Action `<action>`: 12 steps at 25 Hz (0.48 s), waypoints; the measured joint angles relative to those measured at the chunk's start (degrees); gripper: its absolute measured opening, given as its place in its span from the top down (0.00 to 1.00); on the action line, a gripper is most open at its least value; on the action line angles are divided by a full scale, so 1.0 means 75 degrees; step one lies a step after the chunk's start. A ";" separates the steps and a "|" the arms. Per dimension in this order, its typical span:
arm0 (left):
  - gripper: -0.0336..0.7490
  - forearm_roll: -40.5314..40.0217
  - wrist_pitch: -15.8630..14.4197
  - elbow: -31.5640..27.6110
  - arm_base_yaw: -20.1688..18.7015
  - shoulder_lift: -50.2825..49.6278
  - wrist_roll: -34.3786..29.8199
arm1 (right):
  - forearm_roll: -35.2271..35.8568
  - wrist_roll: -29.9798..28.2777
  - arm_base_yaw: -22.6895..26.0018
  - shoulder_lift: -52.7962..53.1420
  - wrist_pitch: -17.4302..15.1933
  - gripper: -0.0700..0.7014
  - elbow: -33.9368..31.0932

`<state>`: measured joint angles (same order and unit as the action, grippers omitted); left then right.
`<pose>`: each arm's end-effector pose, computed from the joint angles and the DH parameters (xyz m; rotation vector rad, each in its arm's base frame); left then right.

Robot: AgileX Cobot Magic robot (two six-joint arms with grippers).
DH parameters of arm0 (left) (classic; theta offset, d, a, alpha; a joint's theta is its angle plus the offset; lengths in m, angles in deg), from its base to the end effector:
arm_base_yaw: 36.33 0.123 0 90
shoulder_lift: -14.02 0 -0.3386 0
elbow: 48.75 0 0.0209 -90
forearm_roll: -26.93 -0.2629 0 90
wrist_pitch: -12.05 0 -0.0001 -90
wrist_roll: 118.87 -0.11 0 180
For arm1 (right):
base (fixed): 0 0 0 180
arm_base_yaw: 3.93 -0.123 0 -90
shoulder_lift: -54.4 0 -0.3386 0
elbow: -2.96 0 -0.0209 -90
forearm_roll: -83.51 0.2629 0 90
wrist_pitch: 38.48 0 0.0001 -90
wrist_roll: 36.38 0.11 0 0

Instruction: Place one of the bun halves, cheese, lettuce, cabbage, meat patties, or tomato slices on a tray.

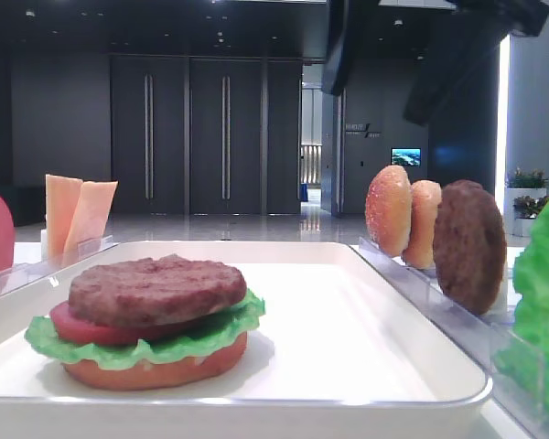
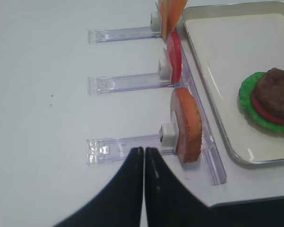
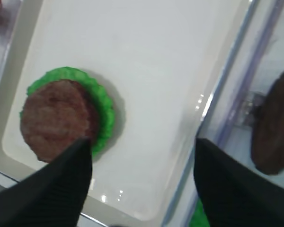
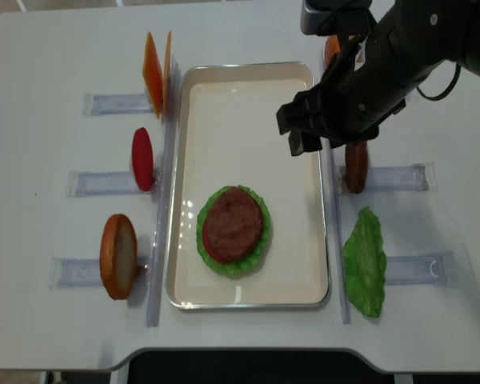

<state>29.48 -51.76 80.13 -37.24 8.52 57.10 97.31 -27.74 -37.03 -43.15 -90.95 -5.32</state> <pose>-0.0343 -0.0038 0.2618 0.0939 2.0990 -0.0210 0.2771 0.2055 0.3072 -0.4453 2.7917 0.4831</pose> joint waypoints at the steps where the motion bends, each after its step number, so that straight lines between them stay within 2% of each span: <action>1: 0.96 0.0000 0.0000 0.0000 0.0000 0.0000 0.0000 | -0.0185 0.0087 0.0049 0.0009 -0.0209 0.33 0.0055; 5: 0.96 0.0000 0.0000 0.0000 0.0000 0.0000 0.0000 | -0.0712 0.0157 0.0414 0.0009 -0.0896 0.33 0.0235; 12: 0.96 0.0000 0.0000 0.0000 0.0000 0.0000 0.0000 | -0.1301 0.0132 0.1363 0.0033 -0.1462 0.34 0.0324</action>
<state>29.48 -51.76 80.13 -37.24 8.52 57.10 87.56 -26.75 -26.81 -42.90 -101.91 -2.89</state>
